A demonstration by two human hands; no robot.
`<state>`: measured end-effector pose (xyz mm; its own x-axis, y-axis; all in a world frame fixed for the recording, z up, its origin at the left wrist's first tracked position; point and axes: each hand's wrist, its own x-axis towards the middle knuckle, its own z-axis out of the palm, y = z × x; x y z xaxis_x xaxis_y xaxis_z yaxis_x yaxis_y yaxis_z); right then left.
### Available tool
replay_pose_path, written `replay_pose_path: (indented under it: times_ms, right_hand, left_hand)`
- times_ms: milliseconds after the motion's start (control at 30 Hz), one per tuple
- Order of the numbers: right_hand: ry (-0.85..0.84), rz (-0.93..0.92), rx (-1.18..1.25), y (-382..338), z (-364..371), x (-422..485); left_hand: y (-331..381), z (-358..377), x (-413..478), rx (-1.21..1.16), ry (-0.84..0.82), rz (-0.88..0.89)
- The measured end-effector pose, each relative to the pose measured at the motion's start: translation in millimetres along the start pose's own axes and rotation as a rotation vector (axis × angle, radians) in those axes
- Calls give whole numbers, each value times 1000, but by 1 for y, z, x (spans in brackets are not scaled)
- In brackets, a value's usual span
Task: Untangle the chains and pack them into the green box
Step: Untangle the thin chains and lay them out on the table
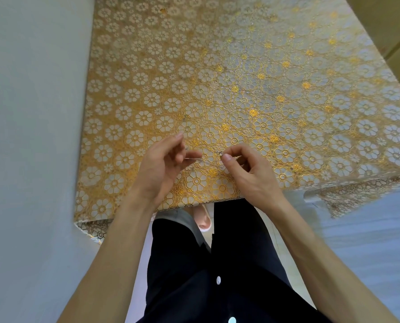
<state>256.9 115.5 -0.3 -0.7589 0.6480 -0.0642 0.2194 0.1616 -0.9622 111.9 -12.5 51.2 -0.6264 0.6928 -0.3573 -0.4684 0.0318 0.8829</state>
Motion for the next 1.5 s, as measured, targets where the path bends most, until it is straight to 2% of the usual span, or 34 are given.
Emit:
replay_pose_path:
  times_ms: [133,467,967,1033,1167,1367,1500]
  right_hand:
    - [15,-7,59,0,-1,1]
    - [44,-26,99,4,-2,5]
    - [50,-50,-57,8,5,1]
    - [46,-64,-101,7,6,0]
    - [18,-96,-204,5,10,0]
    - [-32,-210,-266,-10,31,7]
    - [-20,-323,-437,-11,53,8]
  left_hand:
    - [0,1,-3,-133,-38,-26]
    - [-1,-6,1,87,23,-34]
    - [0,-22,-1,106,39,-18]
    - [-1,-25,-2,217,83,2]
    - [-3,-37,-6,639,221,156]
    - [2,-66,-13,867,365,240]
    - [0,-83,-14,1139,476,305]
